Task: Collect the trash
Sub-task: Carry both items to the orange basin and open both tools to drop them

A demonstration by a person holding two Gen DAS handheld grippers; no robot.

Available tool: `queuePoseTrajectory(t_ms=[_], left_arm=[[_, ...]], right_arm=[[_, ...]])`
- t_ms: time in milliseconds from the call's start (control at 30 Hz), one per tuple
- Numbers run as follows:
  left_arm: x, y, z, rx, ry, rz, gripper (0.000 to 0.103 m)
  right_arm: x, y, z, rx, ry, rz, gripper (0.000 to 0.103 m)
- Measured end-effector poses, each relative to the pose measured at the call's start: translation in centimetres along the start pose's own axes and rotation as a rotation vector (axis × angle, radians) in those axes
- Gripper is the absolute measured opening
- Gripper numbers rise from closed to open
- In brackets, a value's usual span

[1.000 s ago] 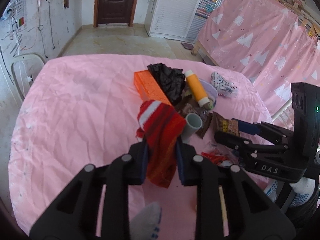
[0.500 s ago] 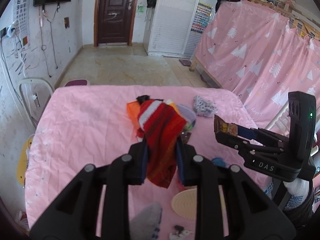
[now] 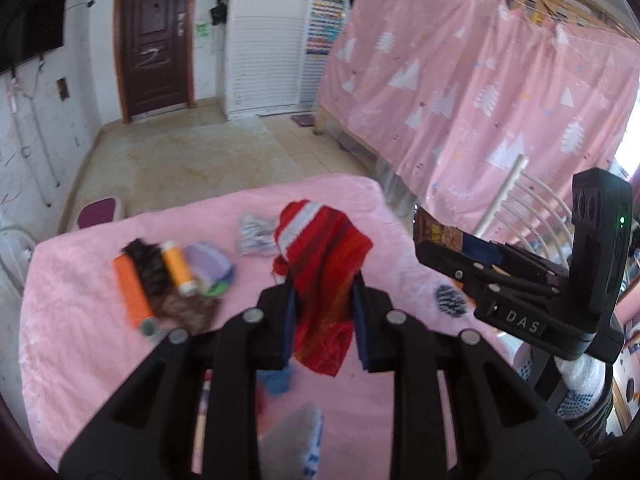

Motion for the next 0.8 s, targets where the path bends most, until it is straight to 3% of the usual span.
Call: queuePoseTrajectory(t_ms=[233,433,800], left_arm=[[7.1,-0.8,4.7,-0.059,0.092,0.056,0.023],[11.5,-0.7,8.4,-0.113,0.121,0.1,0.023],[17.5,0.1,12.4,-0.167,0.17,0.168,0.023]], right_arm=[[7.3,-0.6,-4.2,0.071,0.074,0.07,0.038],[12.4,-0.5,-6.2,0.095,0.121,0.103,0.038],[17.5,0.3,-7.7,0.115,0.154,0.148,0.038]])
Point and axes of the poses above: each gripper's, at about its wrist camera, not at the fingertips, and z roughly the way its jaws point, x to its right, y to its underside, the point moved 10 cm from there along z, roughly the way its jaws point, and after that the axes turned 7 degrees about y, right-handed, at the moved point
